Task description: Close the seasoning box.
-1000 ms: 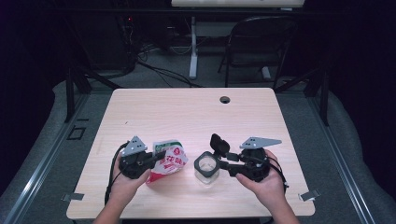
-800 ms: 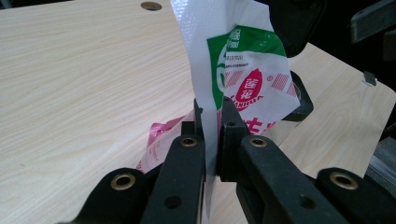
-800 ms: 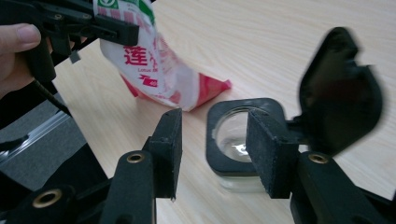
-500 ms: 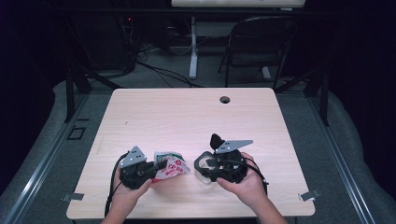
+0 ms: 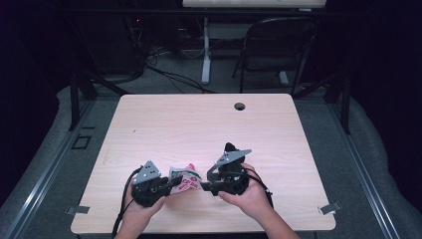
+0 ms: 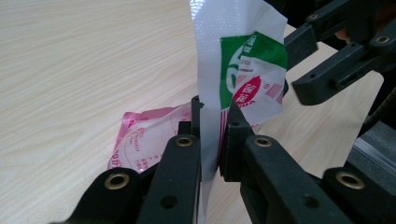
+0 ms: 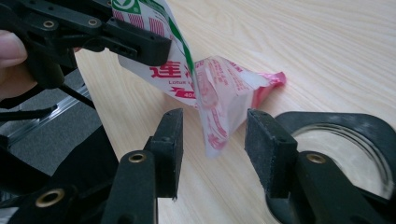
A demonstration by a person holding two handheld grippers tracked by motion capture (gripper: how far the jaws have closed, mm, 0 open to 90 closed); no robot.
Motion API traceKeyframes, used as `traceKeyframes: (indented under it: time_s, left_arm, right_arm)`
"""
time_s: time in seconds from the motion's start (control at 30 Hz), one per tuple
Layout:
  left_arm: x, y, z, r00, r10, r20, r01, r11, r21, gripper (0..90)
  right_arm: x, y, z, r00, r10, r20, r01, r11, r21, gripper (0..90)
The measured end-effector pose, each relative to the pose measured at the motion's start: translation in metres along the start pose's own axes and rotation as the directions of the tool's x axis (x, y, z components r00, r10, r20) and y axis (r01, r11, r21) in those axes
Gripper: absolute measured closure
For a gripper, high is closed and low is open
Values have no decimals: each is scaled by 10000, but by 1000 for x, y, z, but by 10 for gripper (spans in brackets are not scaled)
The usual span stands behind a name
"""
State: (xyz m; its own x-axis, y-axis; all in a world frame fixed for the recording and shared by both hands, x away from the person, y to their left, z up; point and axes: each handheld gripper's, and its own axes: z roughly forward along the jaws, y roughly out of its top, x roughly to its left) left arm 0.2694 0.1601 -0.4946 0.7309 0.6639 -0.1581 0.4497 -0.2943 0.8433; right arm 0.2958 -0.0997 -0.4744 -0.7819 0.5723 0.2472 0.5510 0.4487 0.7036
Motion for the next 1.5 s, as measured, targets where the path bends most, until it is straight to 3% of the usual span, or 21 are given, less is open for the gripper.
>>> traceKeyframes:
  time_s: [0.13, 0.37, 0.5, 0.53, 0.73, 0.87, 0.97, 1.13, 1.27, 1.37, 1.5]
  left_arm:
    - [-3, -2, 1, 10000, 37, 23, -37, 10000, 42, 862]
    - [-4, -3, 2, 9999, 61, 106, -62, 9999, 90, 852]
    - [-6, -3, 3, 9997, 167, 158, -169, 9998, 118, 809]
    - [-7, -4, 2, 9996, 255, 110, -257, 9996, 151, 793]
    - [-5, -9, 0, 9997, 191, 181, -193, 9997, 116, 683]
    - [-5, -11, -1, 9994, 356, 33, -356, 9993, 122, 620]
    - [-5, -16, -3, 9988, 429, 254, -436, 9987, 253, 610]
    - [1, -27, -3, 9969, 758, -230, -748, 9964, 408, 541]
    - [5, -36, 3, 9953, 761, -593, -712, 9942, 802, 525]
    - [10, -43, 9, 9899, 1049, -954, -949, 9900, 1044, 465]
    - [19, -48, 11, 9961, 558, -691, -491, 9942, 955, 440]
  right_arm:
    - [2, 2, 9, 9999, -132, -85, 133, 9999, 107, 569]
    - [6, 3, 20, 9995, -225, -226, 231, 9994, 256, 647]
    - [7, 3, 22, 9992, -294, -254, 302, 9990, 316, 692]
    - [7, 2, 23, 9993, -306, -198, 311, 9991, 271, 741]
    - [6, 2, 24, 9992, -363, -165, 368, 9987, 345, 843]
    - [6, 2, 24, 9992, -333, -242, 340, 9989, 309, 873]
    - [7, 2, 24, 9991, -388, -193, 392, 9990, 221, 888]
    - [5, 3, 23, 9992, -294, -261, 297, 9995, 118, 894]
    - [5, 4, 24, 9993, -290, -250, 292, 9996, 66, 895]
    - [5, 5, 23, 9993, -282, -232, 284, 9996, 63, 896]
    - [5, 5, 23, 9993, -300, -230, 301, 9995, 54, 895]
